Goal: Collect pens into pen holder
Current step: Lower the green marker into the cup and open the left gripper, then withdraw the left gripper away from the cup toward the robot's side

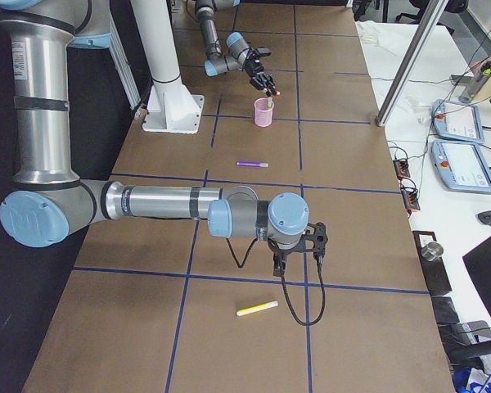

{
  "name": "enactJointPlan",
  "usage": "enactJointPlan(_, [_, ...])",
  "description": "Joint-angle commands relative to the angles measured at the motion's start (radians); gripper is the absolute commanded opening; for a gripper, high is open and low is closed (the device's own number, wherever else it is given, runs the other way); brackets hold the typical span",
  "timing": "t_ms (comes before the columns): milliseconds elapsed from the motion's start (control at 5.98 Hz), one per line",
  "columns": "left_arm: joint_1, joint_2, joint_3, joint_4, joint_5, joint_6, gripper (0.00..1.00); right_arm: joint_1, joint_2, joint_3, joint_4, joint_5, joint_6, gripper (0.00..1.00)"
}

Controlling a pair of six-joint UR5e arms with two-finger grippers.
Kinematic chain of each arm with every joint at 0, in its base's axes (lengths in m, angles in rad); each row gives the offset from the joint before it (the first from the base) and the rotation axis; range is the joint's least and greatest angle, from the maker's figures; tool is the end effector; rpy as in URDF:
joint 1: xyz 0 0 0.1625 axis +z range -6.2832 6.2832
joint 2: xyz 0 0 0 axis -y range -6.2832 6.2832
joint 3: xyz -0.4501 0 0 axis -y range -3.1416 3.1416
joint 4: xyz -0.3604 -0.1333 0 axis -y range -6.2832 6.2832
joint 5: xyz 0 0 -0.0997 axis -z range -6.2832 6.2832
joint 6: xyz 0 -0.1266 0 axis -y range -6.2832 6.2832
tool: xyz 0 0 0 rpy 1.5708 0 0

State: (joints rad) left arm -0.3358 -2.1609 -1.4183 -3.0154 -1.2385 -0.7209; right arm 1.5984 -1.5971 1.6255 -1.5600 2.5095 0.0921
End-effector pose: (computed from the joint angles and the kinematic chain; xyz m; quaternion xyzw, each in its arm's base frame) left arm 0.5659 -0.3824 0.2522 0.5261 0.6066 0.0184 0.5957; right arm 0.0436 -0.4499 0.6730 0.0029 -0.4525 0.0445 0.8906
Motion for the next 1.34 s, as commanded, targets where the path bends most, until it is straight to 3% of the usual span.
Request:
enactJointPlan(0, [-0.008, 0.0, -0.036, 0.001, -0.002, -0.008, 1.0, 0.0, -0.003, 0.0, 0.003, -0.008, -0.008, 1.0])
enactJointPlan(334, [-0.102, 0.003, -0.077, 0.05, -0.069, -0.104, 1.0, 0.0, -0.003, 0.001, 0.041, -0.017, -0.014, 1.0])
enactJointPlan(669, [-0.263, 0.08, -0.213, 0.238, -0.27, -0.231, 1.0, -0.002, -0.009, -0.01, 0.098, -0.029, -0.017, 1.0])
enactJointPlan(836, [-0.331, 0.122, -0.269, 0.336, -0.386, -0.302, 1.0, -0.006, -0.015, -0.03, 0.179, -0.043, -0.018, 1.0])
enactJointPlan(1003, [-0.386, 0.162, -0.298, 0.361, -0.436, -0.31, 1.0, -0.012, -0.042, -0.079, 0.321, -0.075, -0.041, 1.0])
enactJointPlan(1171, [-0.476, 0.226, -0.301, 0.378, -0.572, -0.308, 1.0, -0.017, -0.046, -0.169, 0.431, -0.078, -0.101, 1.0])
